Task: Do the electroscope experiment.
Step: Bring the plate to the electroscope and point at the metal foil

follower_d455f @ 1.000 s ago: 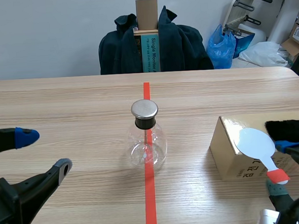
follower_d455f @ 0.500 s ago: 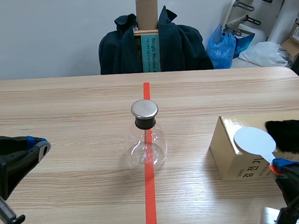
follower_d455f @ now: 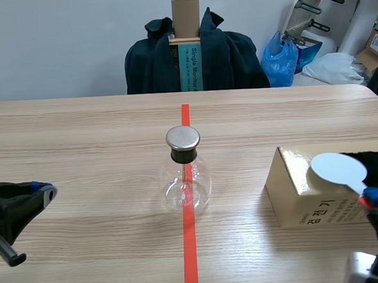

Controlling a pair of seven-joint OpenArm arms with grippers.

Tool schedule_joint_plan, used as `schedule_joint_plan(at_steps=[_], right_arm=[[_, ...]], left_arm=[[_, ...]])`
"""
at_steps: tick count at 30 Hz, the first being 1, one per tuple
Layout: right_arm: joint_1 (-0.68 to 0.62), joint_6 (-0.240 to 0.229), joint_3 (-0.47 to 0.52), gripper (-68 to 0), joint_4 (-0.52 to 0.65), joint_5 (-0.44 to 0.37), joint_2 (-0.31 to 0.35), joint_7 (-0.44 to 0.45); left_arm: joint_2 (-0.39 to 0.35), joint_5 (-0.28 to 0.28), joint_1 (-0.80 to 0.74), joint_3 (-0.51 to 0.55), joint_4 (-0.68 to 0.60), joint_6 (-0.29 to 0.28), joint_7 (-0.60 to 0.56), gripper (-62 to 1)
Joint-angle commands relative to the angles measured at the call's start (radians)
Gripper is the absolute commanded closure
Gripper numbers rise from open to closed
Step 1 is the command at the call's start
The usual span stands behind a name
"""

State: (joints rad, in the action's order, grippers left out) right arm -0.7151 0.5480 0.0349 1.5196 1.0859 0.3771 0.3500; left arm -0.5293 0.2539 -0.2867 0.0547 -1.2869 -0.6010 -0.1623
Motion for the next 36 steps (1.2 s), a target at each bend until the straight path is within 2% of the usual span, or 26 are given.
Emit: schedule_joint_plan(at_steps=[1, 4, 10, 17, 21, 30, 36], right_arm=[[-0.003, 0.036, 0.037, -0.6, 0.04, -0.037, 0.028, 0.027], [-0.003, 0.061, 0.07, -0.6, 0.085, -0.124, 0.063, 0.06], [-0.002, 0.063, 0.132, -0.6, 0.204, -0.261, 0.125, 0.068], [0.003, 0.072, 0.207, -0.6, 0.354, -0.375, 0.164, 0.068], [0.003, 0.119, 0.25, -0.6, 0.427, -0.419, 0.166, 0.076], [0.003, 0.118, 0.331, -0.6, 0.517, -0.492, 0.166, 0.109], [0.003, 0.118, 0.353, -0.6, 0.542, -0.515, 0.166, 0.118]], left_arm=[[0.0, 0.006, 0.044, -0.037, 0.002, -0.019, -0.019, -3.9], [0.016, -0.028, 0.112, -0.106, 0.071, -0.035, -0.034, -3.9], [0.061, -0.08, 0.205, -0.199, 0.178, -0.042, -0.131, -4.0], [0.134, -0.198, 0.281, -0.288, 0.258, -0.041, -0.196, -4.0], [0.159, -0.2, 0.296, -0.326, 0.28, -0.021, -0.208, -4.0], [0.202, -0.241, 0.304, -0.365, 0.292, 0.016, -0.207, -4.0], [0.204, -0.24, 0.304, -0.372, 0.292, 0.041, -0.204, -4.0]])
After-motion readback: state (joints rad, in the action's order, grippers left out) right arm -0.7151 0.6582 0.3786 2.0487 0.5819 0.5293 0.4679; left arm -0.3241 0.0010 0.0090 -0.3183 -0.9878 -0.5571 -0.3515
